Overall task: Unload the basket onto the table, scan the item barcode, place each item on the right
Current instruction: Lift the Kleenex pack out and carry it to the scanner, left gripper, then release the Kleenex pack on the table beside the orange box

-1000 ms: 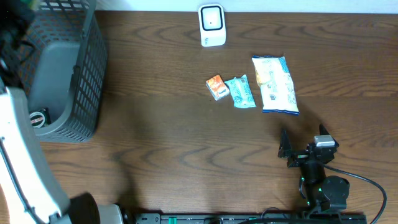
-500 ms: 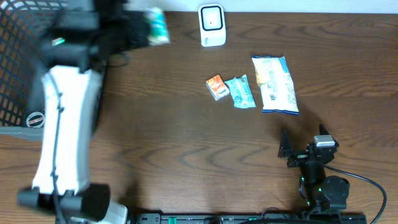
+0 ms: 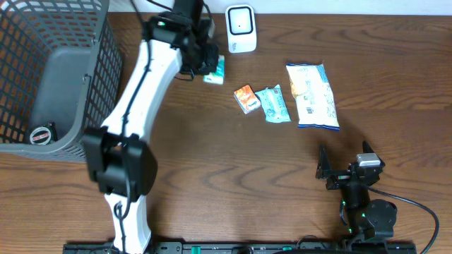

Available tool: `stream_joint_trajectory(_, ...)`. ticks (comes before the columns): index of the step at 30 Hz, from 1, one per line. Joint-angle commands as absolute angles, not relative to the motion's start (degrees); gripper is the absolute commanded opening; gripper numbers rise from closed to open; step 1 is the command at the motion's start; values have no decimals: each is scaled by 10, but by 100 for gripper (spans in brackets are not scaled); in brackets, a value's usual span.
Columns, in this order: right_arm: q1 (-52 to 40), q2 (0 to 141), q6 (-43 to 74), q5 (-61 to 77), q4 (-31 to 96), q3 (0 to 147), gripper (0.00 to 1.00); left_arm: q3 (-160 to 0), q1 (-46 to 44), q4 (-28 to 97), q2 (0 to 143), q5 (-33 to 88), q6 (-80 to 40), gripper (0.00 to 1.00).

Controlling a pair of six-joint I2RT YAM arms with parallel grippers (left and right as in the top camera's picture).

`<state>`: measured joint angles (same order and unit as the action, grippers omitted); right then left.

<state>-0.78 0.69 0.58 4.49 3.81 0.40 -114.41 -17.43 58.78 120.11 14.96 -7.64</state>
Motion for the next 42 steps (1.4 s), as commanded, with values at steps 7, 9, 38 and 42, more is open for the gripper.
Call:
stream_joint_trajectory(7,-12,4,-1,46,41,4,99,-1146,-193,574,1281,141,-69,8)
stream_joint_trajectory(9,-12,4,-1,46,41,4,99,-1146,-194,573,1289,141,-73,7)
stream_joint_trajectory(38,-12,4,-1,46,41,4,99,-1192,-86,447,1065,31,-73,88)
stream_joint_trajectory(42,-12,4,-1,46,41,4,99,-1192,-14,404,992,27,-73,98)
